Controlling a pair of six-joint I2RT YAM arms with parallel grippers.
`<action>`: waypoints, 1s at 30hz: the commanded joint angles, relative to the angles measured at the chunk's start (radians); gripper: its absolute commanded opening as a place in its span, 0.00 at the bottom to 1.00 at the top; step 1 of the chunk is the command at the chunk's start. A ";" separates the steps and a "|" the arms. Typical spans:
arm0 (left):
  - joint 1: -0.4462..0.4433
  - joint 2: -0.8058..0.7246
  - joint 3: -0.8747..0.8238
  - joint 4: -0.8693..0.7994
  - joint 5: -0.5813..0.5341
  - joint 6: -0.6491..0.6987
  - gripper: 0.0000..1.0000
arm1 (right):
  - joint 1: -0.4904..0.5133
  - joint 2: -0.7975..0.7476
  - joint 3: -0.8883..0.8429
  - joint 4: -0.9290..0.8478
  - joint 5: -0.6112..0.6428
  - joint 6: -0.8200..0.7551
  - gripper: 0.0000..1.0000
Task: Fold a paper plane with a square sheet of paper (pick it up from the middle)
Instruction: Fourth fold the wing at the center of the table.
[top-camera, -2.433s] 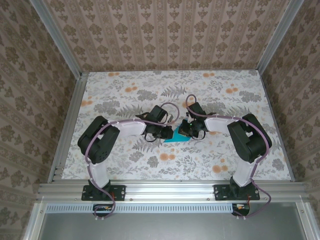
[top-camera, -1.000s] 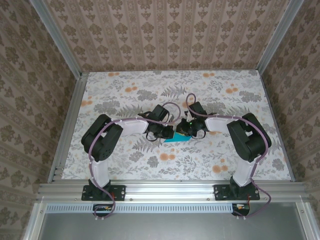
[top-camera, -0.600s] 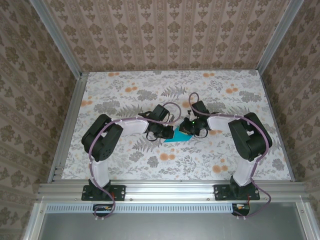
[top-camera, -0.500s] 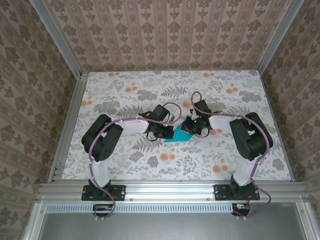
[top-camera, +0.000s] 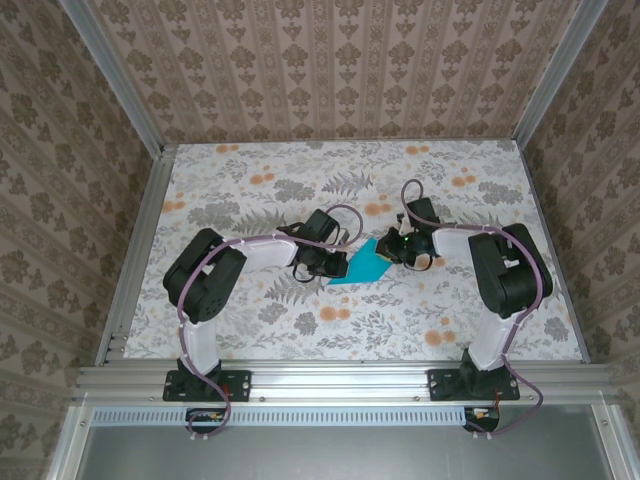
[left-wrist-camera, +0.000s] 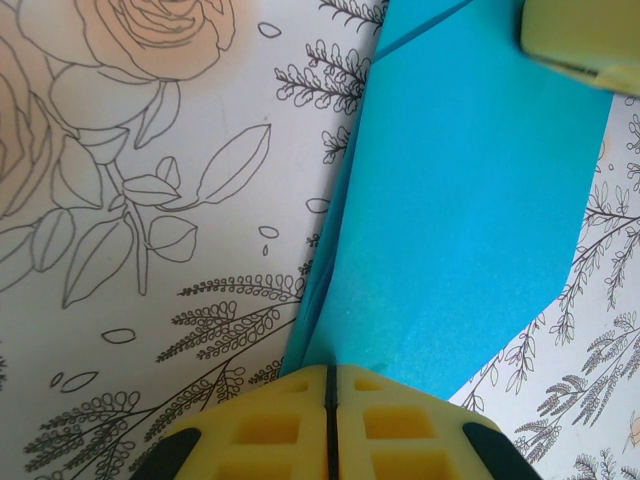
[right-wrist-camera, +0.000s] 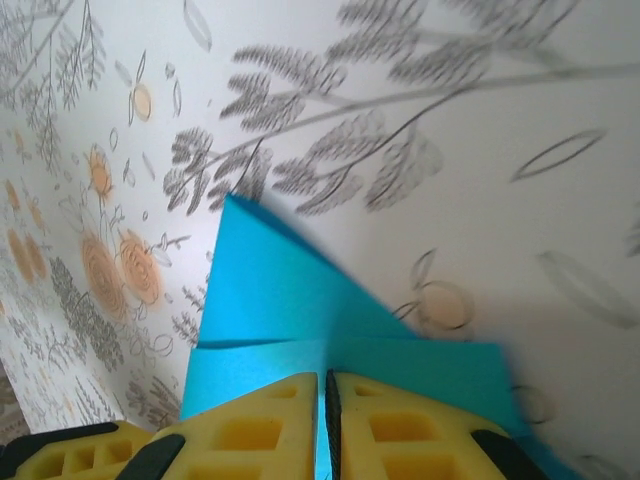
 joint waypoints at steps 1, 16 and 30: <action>-0.007 0.061 -0.028 -0.139 -0.019 0.031 0.10 | -0.060 0.015 -0.019 -0.005 0.079 -0.035 0.14; -0.017 0.041 -0.009 -0.123 -0.009 -0.018 0.10 | -0.015 -0.251 -0.067 -0.018 0.079 -0.001 0.15; -0.053 -0.023 -0.069 -0.056 -0.051 -0.214 0.11 | 0.224 -0.071 -0.092 0.164 -0.014 0.149 0.11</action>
